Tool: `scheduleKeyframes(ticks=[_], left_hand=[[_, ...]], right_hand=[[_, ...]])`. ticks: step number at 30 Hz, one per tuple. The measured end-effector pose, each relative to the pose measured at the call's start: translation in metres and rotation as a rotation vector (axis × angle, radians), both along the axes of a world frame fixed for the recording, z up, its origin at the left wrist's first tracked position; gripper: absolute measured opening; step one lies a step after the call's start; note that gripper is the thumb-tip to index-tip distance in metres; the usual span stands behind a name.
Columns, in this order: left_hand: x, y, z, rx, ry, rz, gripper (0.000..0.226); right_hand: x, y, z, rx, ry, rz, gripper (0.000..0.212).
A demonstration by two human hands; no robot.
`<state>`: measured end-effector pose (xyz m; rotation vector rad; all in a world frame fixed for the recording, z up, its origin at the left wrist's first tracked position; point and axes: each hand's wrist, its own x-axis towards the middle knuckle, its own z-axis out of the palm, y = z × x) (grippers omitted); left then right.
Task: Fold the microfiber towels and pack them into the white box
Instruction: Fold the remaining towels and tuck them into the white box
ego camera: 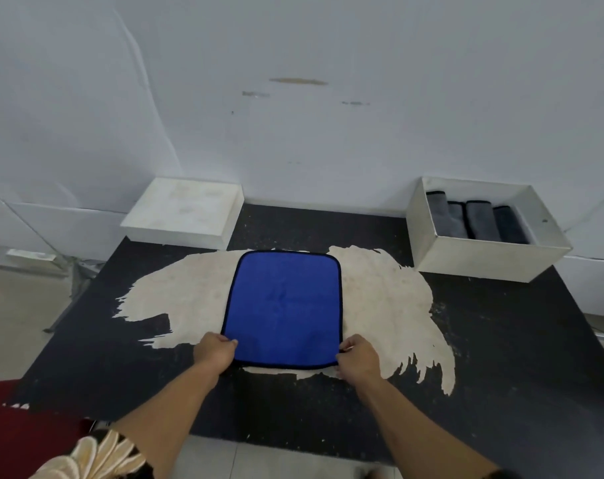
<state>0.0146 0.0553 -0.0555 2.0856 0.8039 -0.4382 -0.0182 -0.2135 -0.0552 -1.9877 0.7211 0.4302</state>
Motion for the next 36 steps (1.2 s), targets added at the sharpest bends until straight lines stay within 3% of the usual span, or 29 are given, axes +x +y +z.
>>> scheduleKeyframes(ticks=[2,5,9,13,17,20,26,28,31,36], left_hand=[[0.002,0.000,-0.004,0.017,0.005,0.003,0.034],[0.005,-0.005,-0.007,0.050,0.031,-0.013,0.020],[0.018,-0.007,0.001,0.074,-0.063,0.004,0.022],[0.060,-0.018,0.038,0.029,-0.251,0.009,0.035],[0.116,-0.038,0.108,-0.188,-0.499,0.101,0.025],[0.130,-0.048,0.158,-0.342,-0.670,0.109,0.031],[0.075,-0.066,0.151,-0.242,-0.888,0.008,0.027],[0.049,-0.069,0.118,-0.177,-0.878,-0.079,0.029],[0.016,-0.068,0.059,-0.098,-0.648,-0.220,0.033],[-0.020,-0.057,-0.007,0.017,-0.242,-0.528,0.039]], right_hand=[[0.001,0.000,-0.002,0.067,0.007,0.010,0.028],[0.004,-0.001,-0.003,0.168,0.041,-0.005,0.040],[0.020,-0.005,0.011,0.246,0.002,-0.059,0.041],[0.063,-0.015,0.042,0.188,-0.195,-0.175,0.038],[0.114,-0.033,0.102,0.167,-0.490,-0.340,0.031],[0.126,-0.050,0.147,0.229,-0.666,-0.443,0.034],[0.059,-0.056,0.141,-0.036,-0.888,-0.478,0.030],[0.030,-0.058,0.112,-0.098,-0.814,-0.492,0.028],[-0.007,-0.065,0.063,-0.176,-0.574,-0.465,0.027],[-0.042,-0.078,0.010,-0.287,-0.103,-0.137,0.034]])
